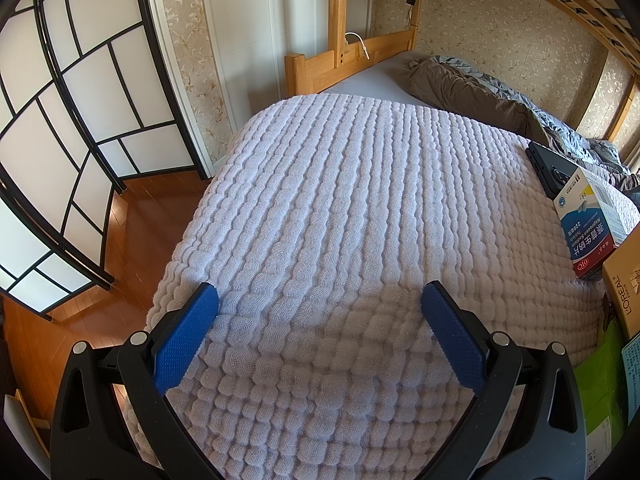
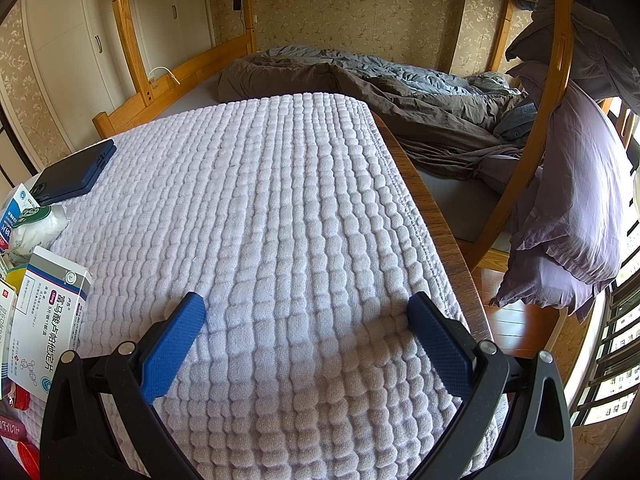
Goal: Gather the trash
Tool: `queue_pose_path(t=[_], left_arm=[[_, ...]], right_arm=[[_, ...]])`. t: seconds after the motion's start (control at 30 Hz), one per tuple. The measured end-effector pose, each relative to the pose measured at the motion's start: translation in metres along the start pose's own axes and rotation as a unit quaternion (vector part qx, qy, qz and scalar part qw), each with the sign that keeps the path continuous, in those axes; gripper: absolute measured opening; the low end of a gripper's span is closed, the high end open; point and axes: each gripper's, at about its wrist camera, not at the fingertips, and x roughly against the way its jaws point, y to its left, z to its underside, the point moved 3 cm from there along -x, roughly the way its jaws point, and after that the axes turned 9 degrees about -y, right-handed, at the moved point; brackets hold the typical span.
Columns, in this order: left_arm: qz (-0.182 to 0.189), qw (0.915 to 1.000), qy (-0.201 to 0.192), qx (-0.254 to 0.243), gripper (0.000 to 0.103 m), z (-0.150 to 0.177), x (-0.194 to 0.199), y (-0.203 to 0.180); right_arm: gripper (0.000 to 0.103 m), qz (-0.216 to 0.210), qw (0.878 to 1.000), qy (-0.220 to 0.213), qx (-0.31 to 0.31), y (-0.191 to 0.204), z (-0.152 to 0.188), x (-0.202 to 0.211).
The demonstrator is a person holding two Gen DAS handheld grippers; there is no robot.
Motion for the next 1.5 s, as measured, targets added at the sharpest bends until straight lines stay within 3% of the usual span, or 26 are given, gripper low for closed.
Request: queue_pose_path(t=[1.4,1.5], left_arm=[[0.011,0.9999,0.011,0.001,0.102,-0.002,0.004,0.002],[0.013,0.9996,-0.022,0.009,0.102,-0.008,0.026,0.011]], right_arm=[[0.099,0.002,1.0,-0.003,0.004,-0.001,0.001,0.002],[0.099,-0.003,1.0,-0.014,0.002,0.002,-0.001,0.018]])
